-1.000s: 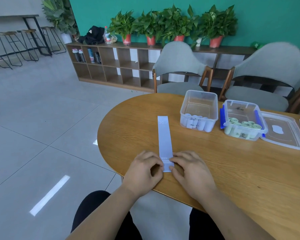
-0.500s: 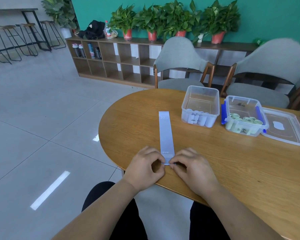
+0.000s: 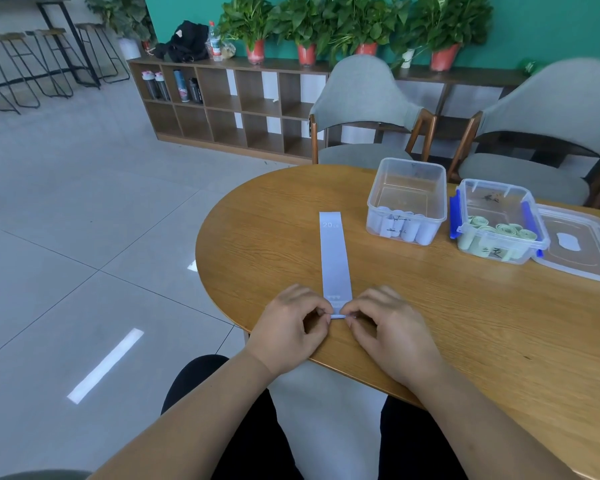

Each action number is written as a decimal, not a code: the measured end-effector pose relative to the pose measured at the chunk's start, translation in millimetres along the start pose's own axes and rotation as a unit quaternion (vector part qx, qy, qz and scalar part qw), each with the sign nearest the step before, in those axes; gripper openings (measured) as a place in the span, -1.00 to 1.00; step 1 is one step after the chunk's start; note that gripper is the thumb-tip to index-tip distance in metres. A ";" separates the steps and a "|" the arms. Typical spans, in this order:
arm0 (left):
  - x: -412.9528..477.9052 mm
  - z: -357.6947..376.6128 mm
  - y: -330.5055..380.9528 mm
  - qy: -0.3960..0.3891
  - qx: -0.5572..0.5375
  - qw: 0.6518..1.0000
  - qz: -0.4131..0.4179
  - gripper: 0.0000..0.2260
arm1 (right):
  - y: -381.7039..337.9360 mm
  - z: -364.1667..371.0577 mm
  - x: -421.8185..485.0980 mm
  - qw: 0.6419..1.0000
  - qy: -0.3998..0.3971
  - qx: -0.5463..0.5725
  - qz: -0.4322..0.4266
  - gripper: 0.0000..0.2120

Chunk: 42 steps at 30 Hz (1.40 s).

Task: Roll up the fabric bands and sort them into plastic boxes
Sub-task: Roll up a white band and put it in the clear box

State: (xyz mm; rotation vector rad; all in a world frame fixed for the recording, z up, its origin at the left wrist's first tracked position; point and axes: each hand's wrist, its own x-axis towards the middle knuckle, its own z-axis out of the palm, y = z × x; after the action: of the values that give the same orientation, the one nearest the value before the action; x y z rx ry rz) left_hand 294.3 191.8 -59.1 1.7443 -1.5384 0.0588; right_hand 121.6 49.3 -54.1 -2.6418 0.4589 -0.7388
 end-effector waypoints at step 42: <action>3.8 3.2 0.1 0.002 0.002 0.999 -0.044 -0.95 | 2.1 9.1 0.9 0.999 0.016 -0.051 0.008 -0.98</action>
State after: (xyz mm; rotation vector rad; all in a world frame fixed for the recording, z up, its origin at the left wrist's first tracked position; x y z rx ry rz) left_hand 293.8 186.8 -59.3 1.8114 -1.4588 0.0205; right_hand 126.8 49.4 -61.9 -2.7213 0.5400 -0.7720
